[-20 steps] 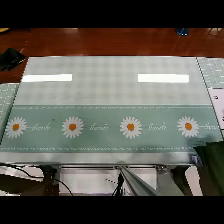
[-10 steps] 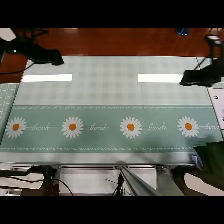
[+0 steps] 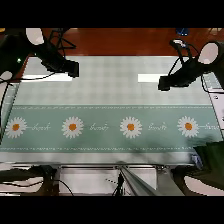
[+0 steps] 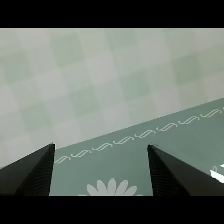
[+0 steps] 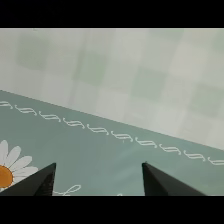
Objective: Fold the shirts.
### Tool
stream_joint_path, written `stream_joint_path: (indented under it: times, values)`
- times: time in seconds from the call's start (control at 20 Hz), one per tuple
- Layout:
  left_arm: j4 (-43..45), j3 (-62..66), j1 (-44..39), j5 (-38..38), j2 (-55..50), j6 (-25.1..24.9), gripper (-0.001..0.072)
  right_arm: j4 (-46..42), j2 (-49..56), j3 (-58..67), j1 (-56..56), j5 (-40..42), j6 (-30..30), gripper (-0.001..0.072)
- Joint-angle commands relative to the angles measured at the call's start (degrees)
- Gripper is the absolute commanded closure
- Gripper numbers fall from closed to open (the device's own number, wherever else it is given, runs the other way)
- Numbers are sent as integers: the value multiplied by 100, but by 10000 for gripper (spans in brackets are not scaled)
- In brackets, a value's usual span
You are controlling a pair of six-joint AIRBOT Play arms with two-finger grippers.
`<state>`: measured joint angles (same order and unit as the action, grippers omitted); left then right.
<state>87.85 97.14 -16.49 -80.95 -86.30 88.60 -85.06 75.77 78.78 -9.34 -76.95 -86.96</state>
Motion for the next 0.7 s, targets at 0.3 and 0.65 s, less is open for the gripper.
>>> stream_joint_path:
  times: [0.3,0.65]
  values:
    - [87,-763,-404,205,452,402,1,79,7,0,-59,-111,-160,105]
    - [87,-761,-382,444,426,363,2,81,7,0,-59,-81,-157,105]
